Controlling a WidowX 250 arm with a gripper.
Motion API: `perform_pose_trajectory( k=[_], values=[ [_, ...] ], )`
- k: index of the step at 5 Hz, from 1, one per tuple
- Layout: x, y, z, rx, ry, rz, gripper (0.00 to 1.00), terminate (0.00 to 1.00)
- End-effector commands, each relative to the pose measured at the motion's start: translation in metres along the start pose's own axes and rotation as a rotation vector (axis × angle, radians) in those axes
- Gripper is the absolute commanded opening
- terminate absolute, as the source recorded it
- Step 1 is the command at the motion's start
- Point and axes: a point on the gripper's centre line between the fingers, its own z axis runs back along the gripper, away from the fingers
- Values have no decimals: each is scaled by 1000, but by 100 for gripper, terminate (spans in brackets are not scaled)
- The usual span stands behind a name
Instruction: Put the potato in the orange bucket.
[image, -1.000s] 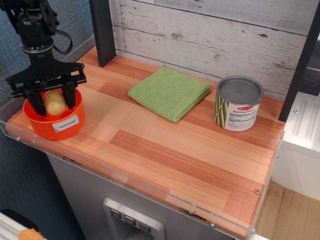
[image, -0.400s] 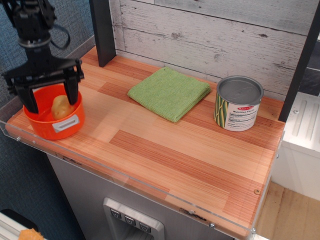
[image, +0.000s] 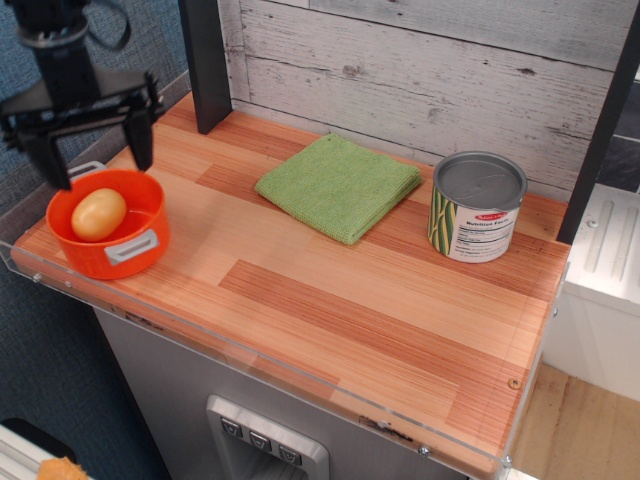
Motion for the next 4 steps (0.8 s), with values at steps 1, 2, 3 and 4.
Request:
perform_pose_trajectory(
  k=[1,2,3,4],
  values=[
    [-35,-41,44,-120,-63,-210,100,0],
    [-72,-59,53,-175,-50,-358,100,0],
    [-105,-73,61,-220,-36,-503,100,0],
    [-140,-83,76,-332,0,-661,100,0]
  ],
)
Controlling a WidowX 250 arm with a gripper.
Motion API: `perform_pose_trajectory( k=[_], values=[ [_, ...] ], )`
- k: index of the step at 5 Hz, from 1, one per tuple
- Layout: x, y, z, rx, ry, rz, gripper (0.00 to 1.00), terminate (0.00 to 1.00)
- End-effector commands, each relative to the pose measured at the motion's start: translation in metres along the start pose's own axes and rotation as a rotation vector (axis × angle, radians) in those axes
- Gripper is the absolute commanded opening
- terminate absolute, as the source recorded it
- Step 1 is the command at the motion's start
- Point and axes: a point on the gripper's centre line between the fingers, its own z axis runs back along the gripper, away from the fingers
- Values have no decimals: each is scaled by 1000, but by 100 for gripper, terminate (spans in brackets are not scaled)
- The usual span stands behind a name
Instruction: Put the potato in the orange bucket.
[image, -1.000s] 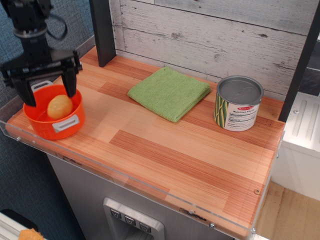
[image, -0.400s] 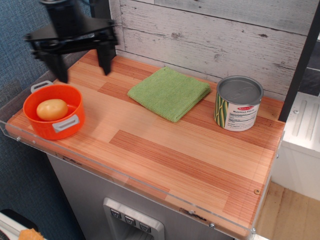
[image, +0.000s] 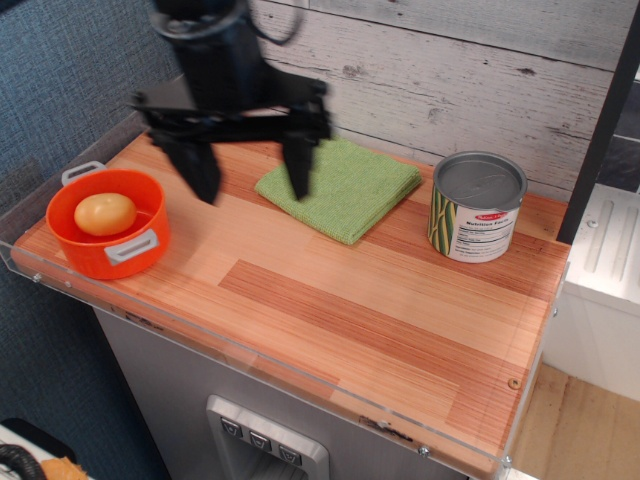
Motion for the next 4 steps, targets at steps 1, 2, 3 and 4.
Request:
perform_pose_trajectory(
  k=[1,2,3,4],
  values=[
    [-48,-41,29,-155,-9,-257,100,0],
    [-63,-53,39,-172,-24,-386,100,0],
    [-63,-53,39,-172,-24,-386,100,0],
    [-63,-53,39,-172,-24,-386,100,100]
  ],
)
